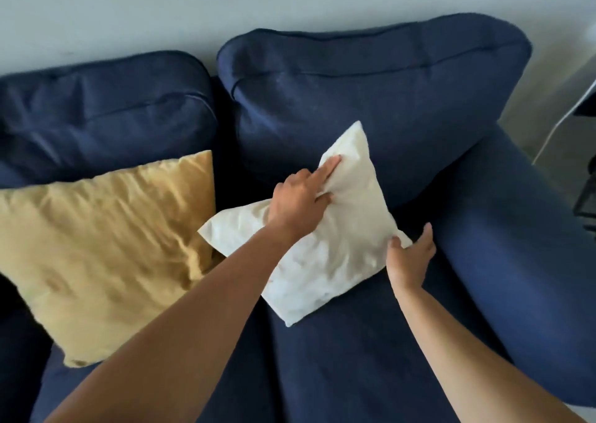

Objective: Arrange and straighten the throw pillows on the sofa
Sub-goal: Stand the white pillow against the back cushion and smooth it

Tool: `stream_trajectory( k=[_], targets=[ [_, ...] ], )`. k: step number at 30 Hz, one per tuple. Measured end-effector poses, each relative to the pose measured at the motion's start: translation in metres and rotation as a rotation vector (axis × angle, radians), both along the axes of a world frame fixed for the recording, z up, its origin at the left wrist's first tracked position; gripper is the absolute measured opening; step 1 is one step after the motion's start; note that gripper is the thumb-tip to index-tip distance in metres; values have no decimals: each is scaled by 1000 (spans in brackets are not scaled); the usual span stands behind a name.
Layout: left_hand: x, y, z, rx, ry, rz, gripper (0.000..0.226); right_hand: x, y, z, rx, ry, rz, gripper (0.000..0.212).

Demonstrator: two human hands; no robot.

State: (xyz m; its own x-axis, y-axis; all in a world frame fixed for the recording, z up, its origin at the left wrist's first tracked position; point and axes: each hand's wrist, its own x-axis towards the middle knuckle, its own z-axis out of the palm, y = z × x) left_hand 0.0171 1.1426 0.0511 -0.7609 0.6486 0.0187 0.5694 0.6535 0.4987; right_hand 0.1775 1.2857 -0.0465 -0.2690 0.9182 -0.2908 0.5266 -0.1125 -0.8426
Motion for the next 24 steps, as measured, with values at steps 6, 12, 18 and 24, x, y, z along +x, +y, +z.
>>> stream_trajectory(
  k=[6,12,18,24],
  targets=[
    [-7,-23,-53,-319,6,-47,71,-50,11,32,200,66,413,61],
    [8,-71,-70,39,88,221,74,-95,7,54,607,-231,773,69],
    [0,-86,-66,519,-512,782,90,-131,18,76,362,-299,624,91],
    [-15,-59,-69,488,-790,983,117,-147,42,65,89,-144,507,102]
  ],
)
